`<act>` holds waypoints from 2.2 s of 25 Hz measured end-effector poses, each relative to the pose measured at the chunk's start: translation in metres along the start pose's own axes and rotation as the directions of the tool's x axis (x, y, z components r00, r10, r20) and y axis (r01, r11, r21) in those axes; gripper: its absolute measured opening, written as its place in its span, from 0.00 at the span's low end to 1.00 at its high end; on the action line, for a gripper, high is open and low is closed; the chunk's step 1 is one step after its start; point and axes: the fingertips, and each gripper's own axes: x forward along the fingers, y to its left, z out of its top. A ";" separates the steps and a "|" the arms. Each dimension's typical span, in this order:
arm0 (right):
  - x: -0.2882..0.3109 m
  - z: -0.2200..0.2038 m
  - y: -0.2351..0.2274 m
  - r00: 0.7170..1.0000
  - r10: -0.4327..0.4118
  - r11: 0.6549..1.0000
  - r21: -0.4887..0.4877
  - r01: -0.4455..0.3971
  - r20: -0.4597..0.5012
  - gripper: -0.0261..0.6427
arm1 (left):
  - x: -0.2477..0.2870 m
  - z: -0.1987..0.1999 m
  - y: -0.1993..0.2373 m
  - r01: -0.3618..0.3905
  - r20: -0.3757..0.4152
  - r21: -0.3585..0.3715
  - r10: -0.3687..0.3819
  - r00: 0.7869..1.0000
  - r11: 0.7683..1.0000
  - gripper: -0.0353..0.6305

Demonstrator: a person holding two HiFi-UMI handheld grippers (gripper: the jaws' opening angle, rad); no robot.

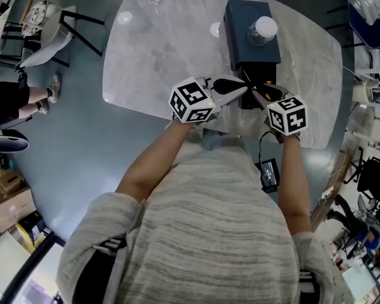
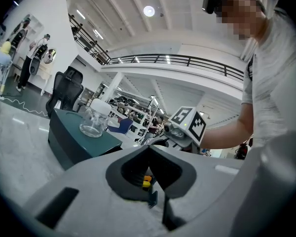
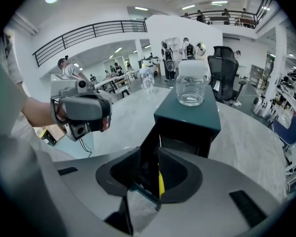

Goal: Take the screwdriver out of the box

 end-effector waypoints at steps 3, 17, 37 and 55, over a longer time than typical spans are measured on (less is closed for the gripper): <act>0.013 -0.012 -0.003 0.995 -0.002 1.000 -0.024 0.000 -0.095 0.19 | -0.002 0.001 0.002 -0.012 0.011 -0.015 0.012 1.000 1.000 0.08; 0.053 -0.050 -0.026 0.907 -0.157 0.983 -0.149 0.106 -0.390 0.19 | -0.018 0.007 0.012 -0.048 0.051 -0.044 0.050 0.997 0.998 0.08; 0.050 -0.043 -0.022 0.943 -0.136 0.989 -0.098 0.111 -0.303 0.15 | -0.019 0.010 0.006 -0.030 0.054 -0.037 0.032 0.998 0.999 0.08; -0.027 0.010 -0.024 0.986 -0.131 0.990 0.060 0.126 0.098 0.15 | 0.021 0.009 0.001 -0.080 -0.050 -0.071 0.076 0.996 0.994 0.08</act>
